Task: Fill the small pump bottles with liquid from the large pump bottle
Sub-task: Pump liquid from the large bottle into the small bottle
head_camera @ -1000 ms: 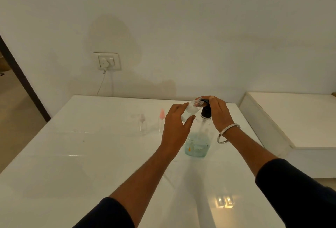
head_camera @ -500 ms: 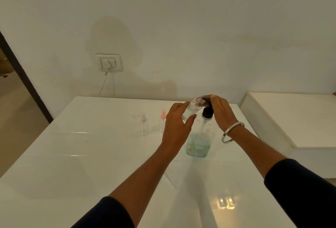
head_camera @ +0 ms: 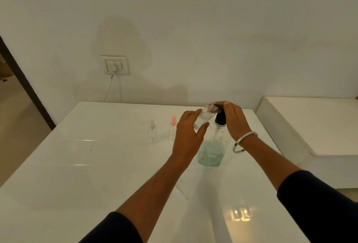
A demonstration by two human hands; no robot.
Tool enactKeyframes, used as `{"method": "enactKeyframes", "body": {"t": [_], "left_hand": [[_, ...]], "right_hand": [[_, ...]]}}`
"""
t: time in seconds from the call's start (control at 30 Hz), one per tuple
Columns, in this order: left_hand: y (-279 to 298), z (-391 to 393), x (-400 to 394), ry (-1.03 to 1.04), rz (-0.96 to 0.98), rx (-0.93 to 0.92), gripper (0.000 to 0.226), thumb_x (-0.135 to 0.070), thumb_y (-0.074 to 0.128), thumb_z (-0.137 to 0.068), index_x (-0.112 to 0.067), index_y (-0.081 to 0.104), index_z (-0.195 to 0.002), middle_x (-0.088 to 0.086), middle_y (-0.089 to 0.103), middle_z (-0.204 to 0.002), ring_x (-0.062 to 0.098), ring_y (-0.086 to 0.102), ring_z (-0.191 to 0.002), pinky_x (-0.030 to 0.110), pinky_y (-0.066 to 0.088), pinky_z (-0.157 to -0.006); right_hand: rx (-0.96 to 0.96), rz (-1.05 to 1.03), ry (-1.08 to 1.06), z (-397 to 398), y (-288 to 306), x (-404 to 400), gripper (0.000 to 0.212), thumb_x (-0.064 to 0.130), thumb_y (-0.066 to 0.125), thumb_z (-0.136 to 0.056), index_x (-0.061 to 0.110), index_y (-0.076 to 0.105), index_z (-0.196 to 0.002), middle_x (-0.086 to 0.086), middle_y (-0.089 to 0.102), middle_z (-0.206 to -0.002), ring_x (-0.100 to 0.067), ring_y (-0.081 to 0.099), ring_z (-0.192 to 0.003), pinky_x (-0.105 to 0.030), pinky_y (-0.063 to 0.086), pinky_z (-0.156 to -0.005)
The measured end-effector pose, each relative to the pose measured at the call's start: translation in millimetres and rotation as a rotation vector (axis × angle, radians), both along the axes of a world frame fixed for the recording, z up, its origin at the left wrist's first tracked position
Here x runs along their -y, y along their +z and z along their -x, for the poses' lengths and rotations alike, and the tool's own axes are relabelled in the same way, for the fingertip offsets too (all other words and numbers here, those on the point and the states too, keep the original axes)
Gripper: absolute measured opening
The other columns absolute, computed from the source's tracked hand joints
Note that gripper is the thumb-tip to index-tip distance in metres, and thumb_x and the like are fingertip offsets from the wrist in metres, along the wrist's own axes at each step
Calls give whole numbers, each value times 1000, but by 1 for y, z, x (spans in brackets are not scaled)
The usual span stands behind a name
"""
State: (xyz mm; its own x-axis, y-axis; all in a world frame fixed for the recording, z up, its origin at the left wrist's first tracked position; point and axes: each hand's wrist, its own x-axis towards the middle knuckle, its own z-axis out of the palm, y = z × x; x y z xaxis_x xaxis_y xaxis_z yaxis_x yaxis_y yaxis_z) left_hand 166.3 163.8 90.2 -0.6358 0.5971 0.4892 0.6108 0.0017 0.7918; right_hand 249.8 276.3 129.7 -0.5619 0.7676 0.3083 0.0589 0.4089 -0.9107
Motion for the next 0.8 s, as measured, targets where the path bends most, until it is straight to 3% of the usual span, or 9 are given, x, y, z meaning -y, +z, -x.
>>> {"method": "enactKeyframes", "body": {"t": [0.2,0.33,0.63,0.8], "left_hand": [[4,0,1,-3,2,-2,44,-27,65,-87,-18,53,-128,-1,56,-124,-3,42,-103,-1,31,-83],[3,1,0,1,10,-1,44,-27,65,-87,-17,53,-128,0,55,-124,-2,41,-103,-3,30,-81],[-1,0,-2,0,9,23,44,-26,65,-87,-16,54,-128,1,57,-124,1,44,-105,6,33,-88],[3,1,2,-3,-12,-6,42,-25,66,-86,-16,55,-126,0,57,-121,-1,44,-101,-4,31,-82]], "right_hand": [[-9,-3,26,-2,9,2,34,10,30,-98,8,63,-103,-4,63,-97,-11,60,-87,-3,45,-74],[-26,4,8,0,3,2,35,10,29,-99,3,63,-106,-7,63,-97,-5,58,-85,-1,44,-72],[-36,2,-18,4,-7,-1,35,10,29,-99,-2,61,-108,-10,62,-98,-11,58,-85,-3,45,-72],[-31,-25,12,1,0,2,36,10,28,-99,5,63,-104,-6,63,-98,-10,60,-87,-5,45,-77]]}}
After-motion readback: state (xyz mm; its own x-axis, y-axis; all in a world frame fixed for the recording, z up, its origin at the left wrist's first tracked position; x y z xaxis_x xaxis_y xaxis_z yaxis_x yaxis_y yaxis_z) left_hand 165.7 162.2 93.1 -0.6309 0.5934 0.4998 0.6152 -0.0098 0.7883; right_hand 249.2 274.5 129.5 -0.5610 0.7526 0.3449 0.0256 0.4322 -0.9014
